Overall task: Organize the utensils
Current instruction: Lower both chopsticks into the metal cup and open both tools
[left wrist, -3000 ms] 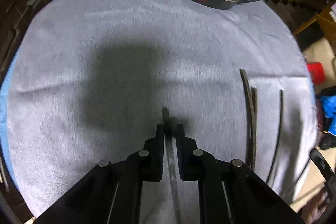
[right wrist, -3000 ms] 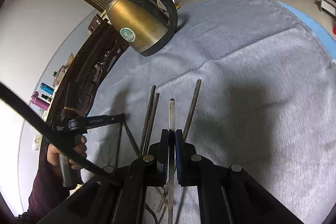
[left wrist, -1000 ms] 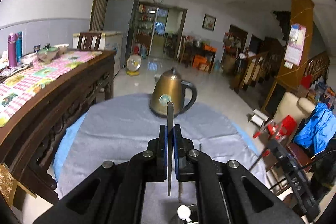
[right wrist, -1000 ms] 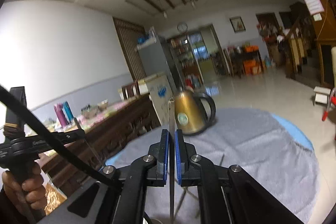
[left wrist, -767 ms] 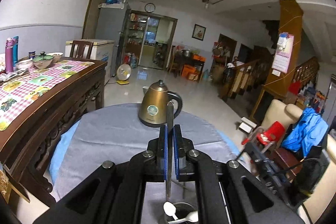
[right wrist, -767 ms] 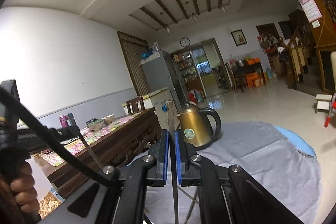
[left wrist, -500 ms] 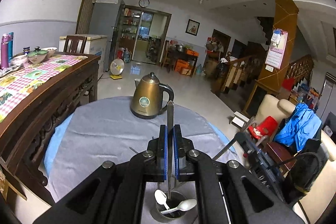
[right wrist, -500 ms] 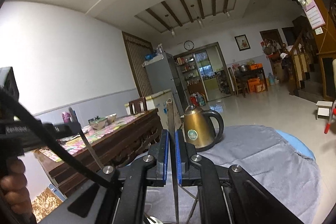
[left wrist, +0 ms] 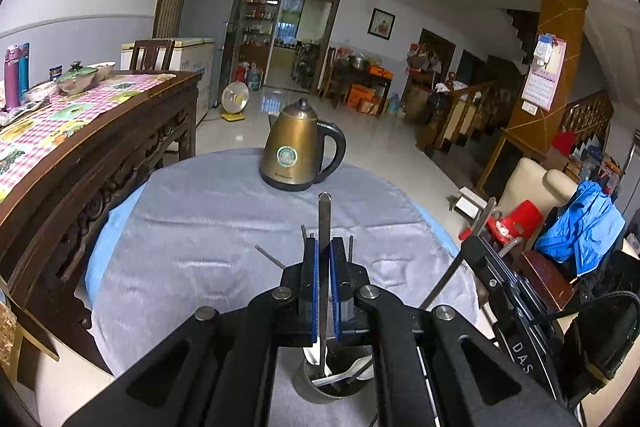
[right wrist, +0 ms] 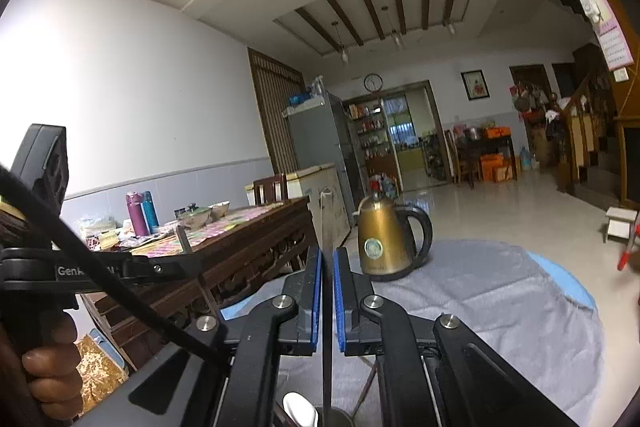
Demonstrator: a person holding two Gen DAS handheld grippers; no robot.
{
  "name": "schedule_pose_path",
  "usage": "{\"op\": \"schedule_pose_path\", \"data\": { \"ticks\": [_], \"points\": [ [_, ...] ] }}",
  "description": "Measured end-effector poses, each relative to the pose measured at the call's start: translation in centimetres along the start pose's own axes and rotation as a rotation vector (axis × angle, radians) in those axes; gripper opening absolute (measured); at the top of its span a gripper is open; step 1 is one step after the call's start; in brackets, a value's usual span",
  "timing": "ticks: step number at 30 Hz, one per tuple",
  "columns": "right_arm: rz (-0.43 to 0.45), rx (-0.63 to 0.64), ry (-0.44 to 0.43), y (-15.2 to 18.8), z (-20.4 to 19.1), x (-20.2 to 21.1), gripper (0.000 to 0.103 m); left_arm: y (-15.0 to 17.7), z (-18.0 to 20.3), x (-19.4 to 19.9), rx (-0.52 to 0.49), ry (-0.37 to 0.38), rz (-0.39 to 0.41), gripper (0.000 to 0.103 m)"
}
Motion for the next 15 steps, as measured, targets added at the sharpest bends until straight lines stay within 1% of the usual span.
{"op": "schedule_pose_path", "data": {
  "ticks": [7,15],
  "points": [
    [-0.031,-0.002,0.000,1.1,0.3,0.1,0.007,0.6,0.1,-0.1,-0.005,-0.007,-0.022,0.005],
    [-0.106,-0.020,0.016,2.9,0.9,0.1,0.007,1.7,0.0,-0.5,-0.007,-0.009,-0.060,0.005]
  ]
}}
Point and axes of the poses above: each gripper's, at about its wrist camera, not at the fingertips, and x roughly against the way its jaws point, z to its right, y to its underside, the point moved 7 cm from there along -x, roughly the way its jaws point, and after that the axes turned 5 degrees about z, right-handed, at the moved point
